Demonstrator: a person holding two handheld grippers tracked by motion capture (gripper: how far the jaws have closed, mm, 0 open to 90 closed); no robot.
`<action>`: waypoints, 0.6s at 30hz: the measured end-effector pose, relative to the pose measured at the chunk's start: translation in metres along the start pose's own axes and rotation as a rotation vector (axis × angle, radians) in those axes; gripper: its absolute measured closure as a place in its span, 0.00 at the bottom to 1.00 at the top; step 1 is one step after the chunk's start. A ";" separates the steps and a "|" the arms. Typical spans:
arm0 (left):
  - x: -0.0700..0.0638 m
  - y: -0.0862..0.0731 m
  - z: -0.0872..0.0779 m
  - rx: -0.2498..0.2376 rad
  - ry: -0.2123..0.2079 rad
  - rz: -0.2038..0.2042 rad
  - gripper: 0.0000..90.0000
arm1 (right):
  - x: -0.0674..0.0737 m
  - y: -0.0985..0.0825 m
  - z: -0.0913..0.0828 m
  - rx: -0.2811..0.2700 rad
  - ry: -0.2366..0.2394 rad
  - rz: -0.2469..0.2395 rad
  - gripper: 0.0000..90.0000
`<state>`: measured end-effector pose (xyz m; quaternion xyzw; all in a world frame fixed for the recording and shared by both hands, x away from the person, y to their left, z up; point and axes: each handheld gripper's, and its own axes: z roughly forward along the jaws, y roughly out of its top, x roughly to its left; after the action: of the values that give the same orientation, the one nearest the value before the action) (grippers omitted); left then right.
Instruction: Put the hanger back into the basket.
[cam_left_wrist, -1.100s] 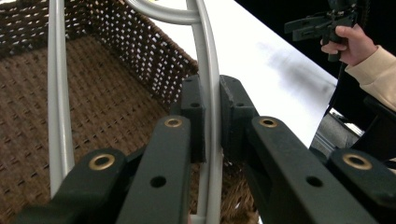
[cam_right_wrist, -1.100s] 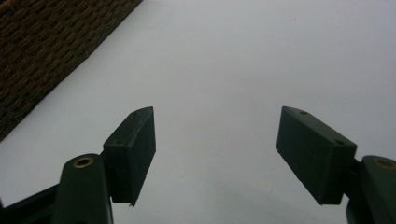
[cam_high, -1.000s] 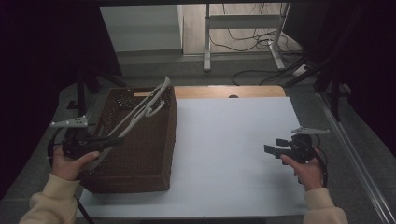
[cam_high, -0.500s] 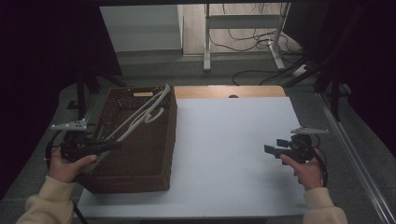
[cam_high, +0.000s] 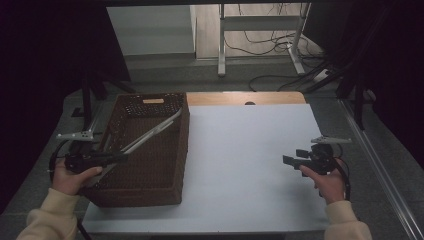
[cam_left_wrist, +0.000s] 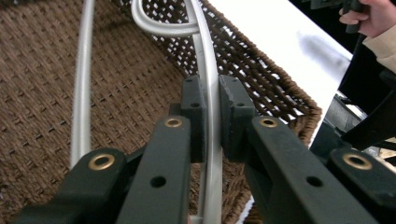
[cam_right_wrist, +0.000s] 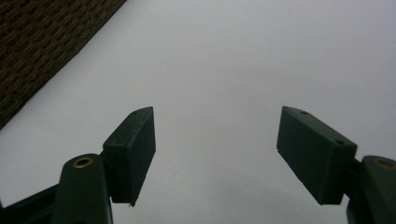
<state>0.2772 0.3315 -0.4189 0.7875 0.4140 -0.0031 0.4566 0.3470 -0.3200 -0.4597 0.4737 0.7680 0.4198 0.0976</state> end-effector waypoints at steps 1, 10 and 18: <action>0.002 0.000 0.001 0.004 0.000 -0.005 0.90 | 0.000 0.000 0.000 0.002 0.000 0.001 0.32; 0.016 -0.003 0.015 0.069 -0.001 -0.034 0.53 | 0.000 -0.001 0.000 0.004 0.001 -0.002 0.32; 0.002 -0.002 0.010 0.029 0.041 0.012 0.35 | 0.000 -0.001 0.000 0.005 0.002 -0.002 0.31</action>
<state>0.2813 0.3261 -0.4272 0.7964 0.4186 0.0097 0.4363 0.3465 -0.3201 -0.4602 0.4726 0.7698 0.4181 0.0959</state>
